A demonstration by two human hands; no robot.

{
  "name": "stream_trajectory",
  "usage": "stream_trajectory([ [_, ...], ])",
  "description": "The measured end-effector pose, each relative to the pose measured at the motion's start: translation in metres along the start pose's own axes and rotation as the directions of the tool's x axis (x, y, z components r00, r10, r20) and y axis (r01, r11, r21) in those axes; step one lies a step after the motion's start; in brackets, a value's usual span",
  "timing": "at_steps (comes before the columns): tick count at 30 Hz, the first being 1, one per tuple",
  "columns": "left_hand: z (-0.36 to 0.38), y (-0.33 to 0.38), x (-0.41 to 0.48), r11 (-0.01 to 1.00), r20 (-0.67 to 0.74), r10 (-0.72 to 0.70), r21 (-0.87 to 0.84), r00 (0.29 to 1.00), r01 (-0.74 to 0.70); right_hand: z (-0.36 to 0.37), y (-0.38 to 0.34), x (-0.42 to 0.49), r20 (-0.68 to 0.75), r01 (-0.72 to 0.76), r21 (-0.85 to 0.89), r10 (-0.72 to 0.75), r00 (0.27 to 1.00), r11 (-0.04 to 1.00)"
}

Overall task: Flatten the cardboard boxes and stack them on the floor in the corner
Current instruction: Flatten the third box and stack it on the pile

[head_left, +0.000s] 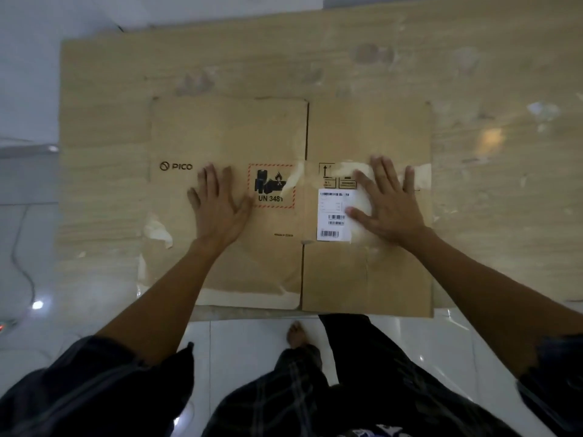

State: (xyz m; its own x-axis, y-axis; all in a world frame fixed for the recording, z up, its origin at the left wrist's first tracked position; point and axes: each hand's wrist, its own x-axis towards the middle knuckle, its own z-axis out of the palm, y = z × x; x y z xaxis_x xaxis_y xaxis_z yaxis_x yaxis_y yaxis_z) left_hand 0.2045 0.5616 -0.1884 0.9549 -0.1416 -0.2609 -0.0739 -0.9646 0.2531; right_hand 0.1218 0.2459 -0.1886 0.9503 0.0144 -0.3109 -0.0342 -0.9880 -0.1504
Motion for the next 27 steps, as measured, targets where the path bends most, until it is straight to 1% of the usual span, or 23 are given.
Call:
stream_trajectory([
  [4,0.014,0.005,0.009,1.000,-0.043,-0.011,0.023,0.999,0.012,0.007,0.006,0.005,-0.050,0.029,-0.042,-0.031,0.998,0.999],
  [7,0.018,0.003,0.010,0.999,-0.047,-0.030,0.035,0.998,0.031,0.013,0.009,0.007,-0.097,0.033,-0.050,-0.038,0.995,0.998],
  [12,0.012,0.007,0.009,0.999,-0.043,-0.022,0.032,0.999,0.024,0.009,0.006,0.007,-0.064,0.032,-0.039,-0.035,0.997,0.999],
  [16,0.005,0.010,0.015,0.998,-0.046,-0.028,0.060,0.999,0.031,0.000,-0.006,0.010,-0.068,-0.021,0.028,0.023,0.997,0.999],
  [19,-0.001,0.018,0.027,0.994,-0.020,0.044,0.105,0.999,-0.042,-0.005,-0.036,0.025,-0.079,0.022,0.091,-0.015,0.997,0.996],
  [21,0.002,0.019,0.029,0.988,-0.002,0.111,0.111,0.994,-0.110,-0.001,-0.054,0.032,-0.069,0.055,0.076,-0.050,0.996,0.996],
  [24,0.011,0.015,0.028,0.987,-0.038,0.130,0.104,0.991,-0.126,0.008,-0.062,0.038,-0.069,0.048,0.024,-0.046,0.997,0.999],
  [27,0.018,0.011,0.030,0.984,-0.099,0.150,0.111,0.984,-0.139,0.013,-0.062,0.039,-0.117,0.051,-0.014,-0.052,0.992,0.999],
])
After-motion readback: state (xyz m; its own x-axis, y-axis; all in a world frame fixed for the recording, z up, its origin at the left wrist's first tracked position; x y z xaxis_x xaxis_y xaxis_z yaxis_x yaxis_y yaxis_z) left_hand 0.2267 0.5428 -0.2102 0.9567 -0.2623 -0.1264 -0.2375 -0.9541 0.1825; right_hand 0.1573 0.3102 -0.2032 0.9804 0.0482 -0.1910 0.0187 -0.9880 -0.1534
